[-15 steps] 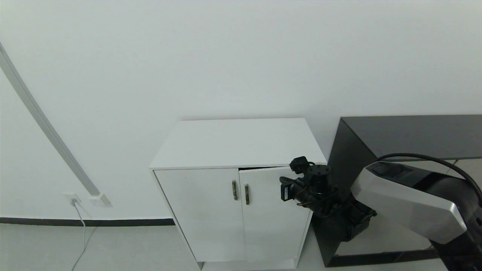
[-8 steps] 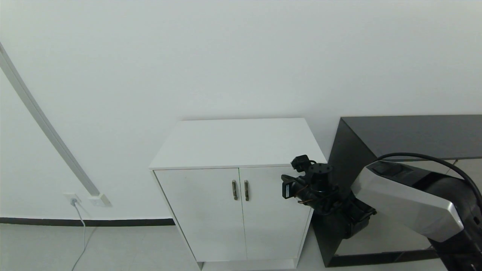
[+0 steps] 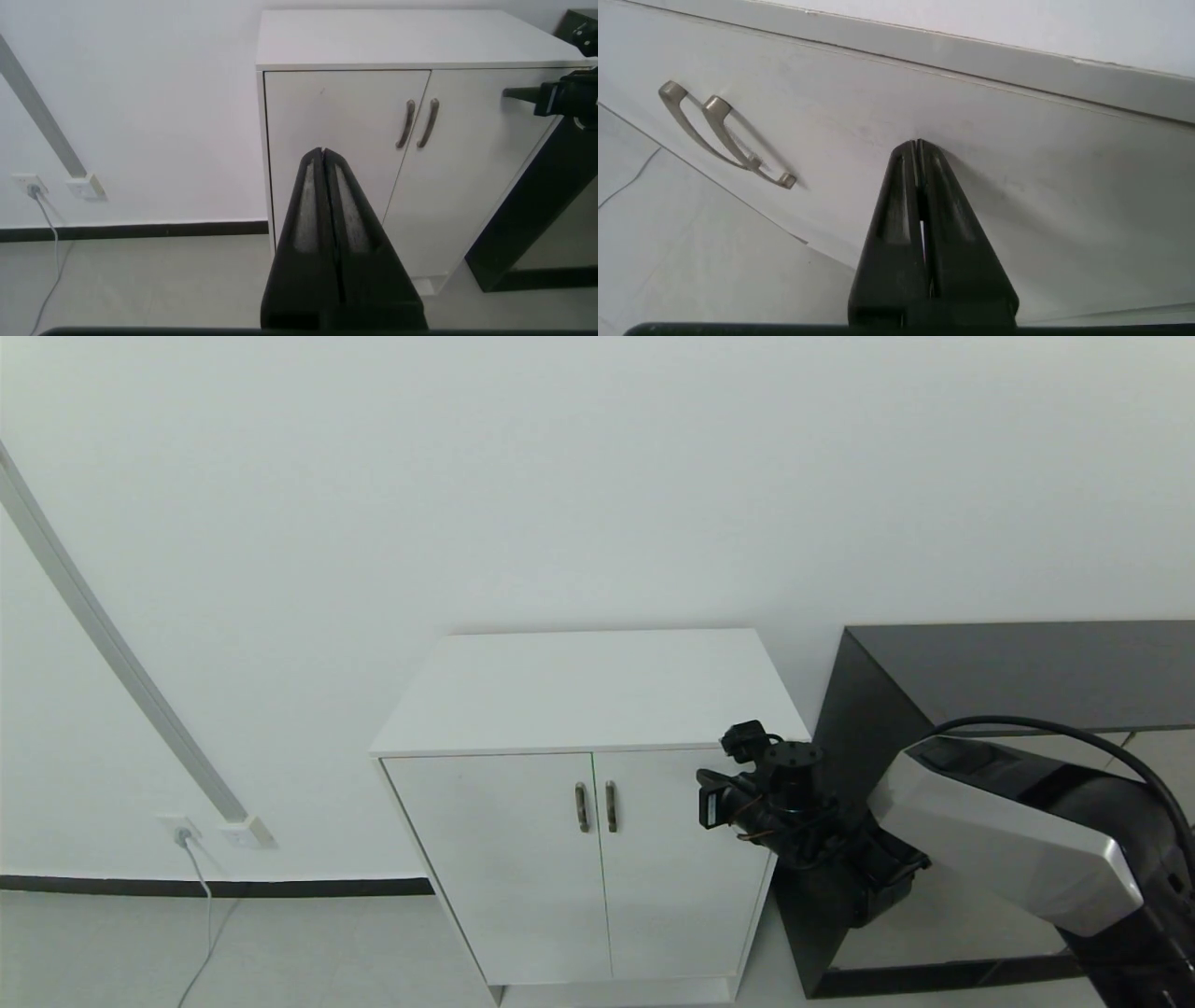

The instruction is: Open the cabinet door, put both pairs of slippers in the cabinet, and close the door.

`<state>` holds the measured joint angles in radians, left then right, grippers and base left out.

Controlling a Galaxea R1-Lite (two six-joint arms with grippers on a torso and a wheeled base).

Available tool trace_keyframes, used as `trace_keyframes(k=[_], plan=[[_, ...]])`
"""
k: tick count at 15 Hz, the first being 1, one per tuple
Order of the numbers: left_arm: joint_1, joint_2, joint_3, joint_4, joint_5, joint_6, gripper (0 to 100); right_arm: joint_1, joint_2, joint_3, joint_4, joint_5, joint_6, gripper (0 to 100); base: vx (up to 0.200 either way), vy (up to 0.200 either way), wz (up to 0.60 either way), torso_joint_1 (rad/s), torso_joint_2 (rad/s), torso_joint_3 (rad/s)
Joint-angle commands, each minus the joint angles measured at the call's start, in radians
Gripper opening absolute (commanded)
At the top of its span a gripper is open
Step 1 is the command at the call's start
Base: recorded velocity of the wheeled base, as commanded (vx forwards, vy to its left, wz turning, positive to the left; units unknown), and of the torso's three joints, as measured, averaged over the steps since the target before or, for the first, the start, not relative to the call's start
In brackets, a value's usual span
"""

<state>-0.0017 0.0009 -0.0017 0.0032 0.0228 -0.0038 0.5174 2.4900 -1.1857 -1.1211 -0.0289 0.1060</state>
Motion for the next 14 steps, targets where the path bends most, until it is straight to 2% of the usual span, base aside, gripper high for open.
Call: trace_keyframes(k=[1,6,9,14], plan=[[0.000,0.001,0.000,0.000,0.000,-0.001,0,0.001,0.003,-0.002,0.000,0.000,0.000,0,0.000,0.000,0.00,0.000,0.00,0.000],[0.000,0.001,0.000,0.000,0.000,-0.001,0,0.000,0.026,-0.031,0.001,0.000,0.000,0,0.000,0.000,0.00,0.000,0.00,0.000],[0.000,0.001,0.000,0.000,0.000,-0.002,0,0.001,0.004,-0.003,-0.003,-0.002,0.000,0,0.000,0.000,0.00,0.000,0.00,0.000],[0.000,0.001,0.000,0.000,0.000,-0.001,0,0.016,-0.177,0.224,-0.028,-0.003,-0.002,0,0.000,0.000,0.00,0.000,0.00,0.000]])
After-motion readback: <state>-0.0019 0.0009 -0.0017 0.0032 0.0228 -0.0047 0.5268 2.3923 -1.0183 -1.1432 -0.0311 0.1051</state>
